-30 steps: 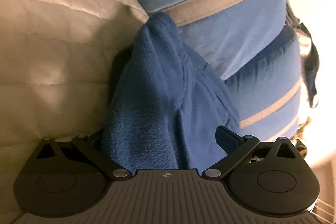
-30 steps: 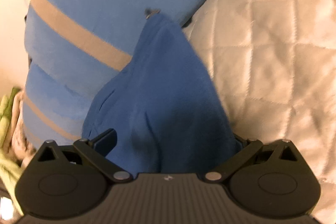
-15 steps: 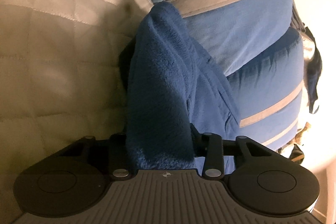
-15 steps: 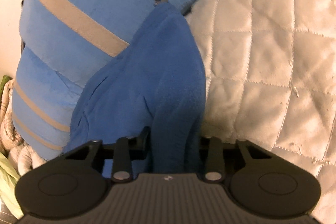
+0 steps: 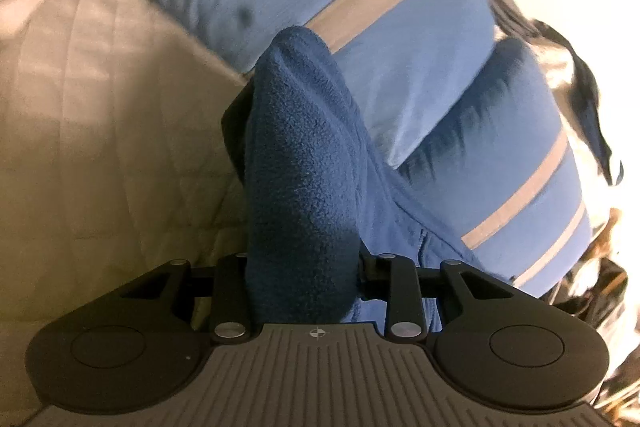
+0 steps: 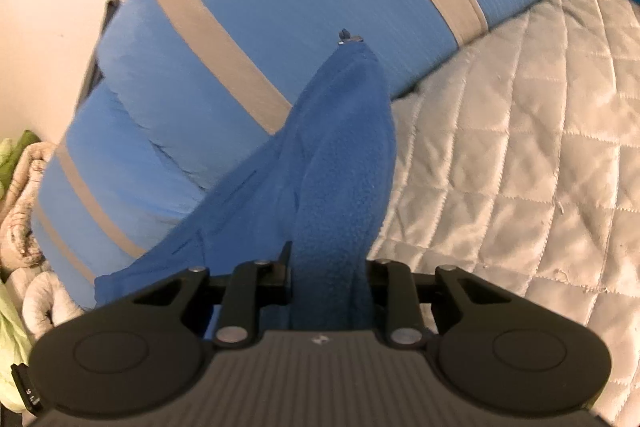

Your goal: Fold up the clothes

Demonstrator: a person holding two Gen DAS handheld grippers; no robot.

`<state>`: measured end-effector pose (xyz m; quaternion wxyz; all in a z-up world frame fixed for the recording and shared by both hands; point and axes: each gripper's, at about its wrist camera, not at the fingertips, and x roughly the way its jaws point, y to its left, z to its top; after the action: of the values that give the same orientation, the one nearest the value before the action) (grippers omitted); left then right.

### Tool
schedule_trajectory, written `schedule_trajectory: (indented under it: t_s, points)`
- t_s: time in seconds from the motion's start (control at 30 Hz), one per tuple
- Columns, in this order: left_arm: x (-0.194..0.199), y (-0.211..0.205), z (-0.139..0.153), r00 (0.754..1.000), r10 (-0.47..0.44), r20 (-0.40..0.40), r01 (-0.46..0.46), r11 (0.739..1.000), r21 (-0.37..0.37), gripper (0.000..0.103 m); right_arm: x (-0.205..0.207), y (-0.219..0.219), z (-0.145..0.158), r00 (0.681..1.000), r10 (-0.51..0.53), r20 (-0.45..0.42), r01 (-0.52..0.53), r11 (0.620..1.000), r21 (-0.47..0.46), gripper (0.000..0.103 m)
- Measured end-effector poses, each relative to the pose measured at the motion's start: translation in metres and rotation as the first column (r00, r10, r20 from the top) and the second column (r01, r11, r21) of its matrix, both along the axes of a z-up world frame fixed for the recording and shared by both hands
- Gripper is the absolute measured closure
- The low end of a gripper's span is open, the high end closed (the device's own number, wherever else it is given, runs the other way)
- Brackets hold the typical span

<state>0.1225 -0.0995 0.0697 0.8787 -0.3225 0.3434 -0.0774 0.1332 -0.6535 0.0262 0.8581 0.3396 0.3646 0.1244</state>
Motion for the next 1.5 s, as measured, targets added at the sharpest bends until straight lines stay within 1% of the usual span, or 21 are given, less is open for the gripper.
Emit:
schedule_trajectory:
  t_s: [0.07,0.3,0.57,0.7,0.87,1.07,1.27,1.5]
  points:
    - [-0.004,-0.005,0.010,1.000,-0.002,0.022,0.001,0.999,0.032,0.071,-0.004,0.001,0.006,1.000,0.002,0.020,-0.002,1.000,-0.006,0.077]
    - [-0.009,-0.004,0.051,1.000,-0.004,0.030,0.001,0.993,0.116,0.072,-0.016,0.005,0.025,0.998,0.023,0.066,-0.025,1.000,0.016,0.078]
    - [-0.020,0.012,0.111,0.997,0.000,0.074,-0.016,0.978,0.210,0.072,-0.022,0.027,0.049,0.989,0.072,0.126,-0.079,0.995,0.053,0.078]
    - [-0.028,0.023,0.135,0.996,0.010,0.088,-0.032,0.965,0.261,0.072,-0.026,0.041,0.059,0.983,0.103,0.154,-0.115,0.991,0.067,0.078]
    - [-0.037,0.043,0.148,0.996,0.040,0.082,-0.063,0.953,0.296,0.072,-0.031,0.064,0.071,0.971,0.159,0.180,-0.173,0.983,0.067,0.079]
    - [-0.053,0.067,0.162,0.994,0.071,0.080,-0.095,0.931,0.353,0.072,-0.034,0.098,0.082,0.953,0.226,0.201,-0.241,0.969,0.055,0.079]
    - [-0.068,0.094,0.185,0.991,0.095,0.097,-0.127,0.903,0.410,0.072,-0.036,0.134,0.089,0.934,0.282,0.221,-0.303,0.950,0.070,0.079]
    - [-0.075,0.123,0.201,0.987,0.126,0.100,-0.159,0.867,0.472,0.072,-0.032,0.184,0.095,0.907,0.340,0.248,-0.367,0.927,0.072,0.080]
